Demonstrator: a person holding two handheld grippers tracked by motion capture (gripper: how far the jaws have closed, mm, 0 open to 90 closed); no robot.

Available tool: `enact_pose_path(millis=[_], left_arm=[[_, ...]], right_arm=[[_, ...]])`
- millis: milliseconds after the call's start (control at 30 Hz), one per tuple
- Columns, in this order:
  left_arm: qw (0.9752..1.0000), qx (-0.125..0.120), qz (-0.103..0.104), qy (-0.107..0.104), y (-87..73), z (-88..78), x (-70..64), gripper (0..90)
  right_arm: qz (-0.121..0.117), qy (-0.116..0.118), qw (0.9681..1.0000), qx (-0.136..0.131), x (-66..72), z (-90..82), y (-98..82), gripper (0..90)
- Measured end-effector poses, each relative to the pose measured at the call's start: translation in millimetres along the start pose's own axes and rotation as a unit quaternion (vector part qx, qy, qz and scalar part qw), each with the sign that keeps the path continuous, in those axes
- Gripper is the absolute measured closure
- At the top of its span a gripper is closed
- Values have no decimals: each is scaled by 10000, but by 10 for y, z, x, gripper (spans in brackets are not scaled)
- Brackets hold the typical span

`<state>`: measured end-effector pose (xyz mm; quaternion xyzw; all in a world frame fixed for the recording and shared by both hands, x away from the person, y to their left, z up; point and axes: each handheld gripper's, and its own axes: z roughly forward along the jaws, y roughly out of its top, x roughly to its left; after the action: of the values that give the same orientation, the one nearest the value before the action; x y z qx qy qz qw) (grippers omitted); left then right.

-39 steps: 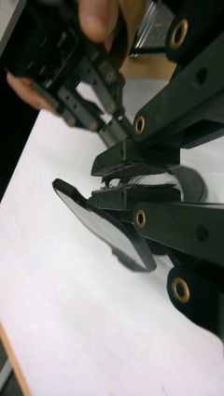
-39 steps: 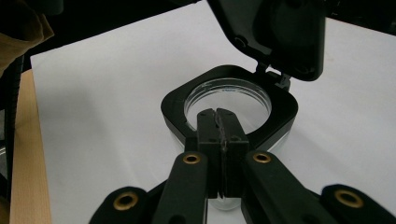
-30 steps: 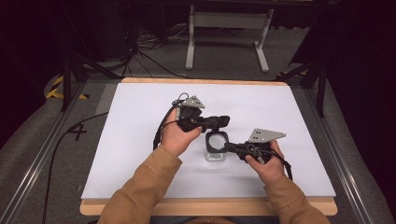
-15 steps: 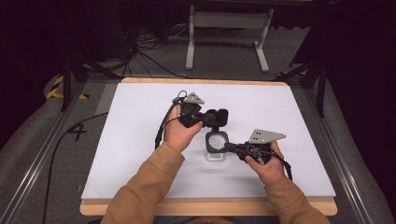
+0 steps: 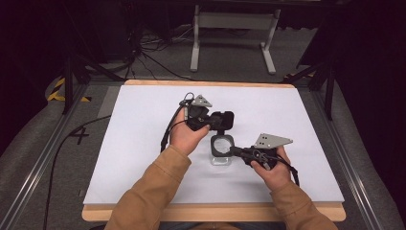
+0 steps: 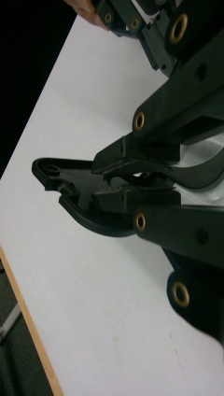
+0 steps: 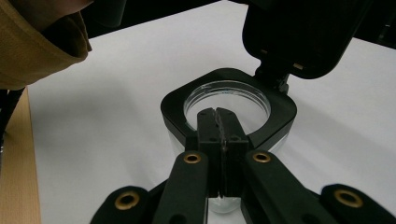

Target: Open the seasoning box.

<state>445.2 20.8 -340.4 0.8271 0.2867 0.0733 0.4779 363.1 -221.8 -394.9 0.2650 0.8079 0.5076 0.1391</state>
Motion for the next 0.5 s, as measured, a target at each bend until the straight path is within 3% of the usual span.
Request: enact_pose_path(millis=[200, 300, 333, 500], left_arm=[[9997, -20, 75, -219, 23, -109, -53, 726], [9993, -10, 198, -328, 24, -226, -103, 683], [9988, -38, 282, -401, 5, -336, -157, 662], [9985, -48, 367, -404, -39, -483, -192, 617]], right_arm=[[15, -16, 10000, 66, 4, -1, 16, 900], [92, 28, 9997, 222, 21, -9, 58, 837], [29, -43, 9995, 326, 37, -23, 93, 817], [22, -83, 9996, 282, 13, -115, 189, 742]])
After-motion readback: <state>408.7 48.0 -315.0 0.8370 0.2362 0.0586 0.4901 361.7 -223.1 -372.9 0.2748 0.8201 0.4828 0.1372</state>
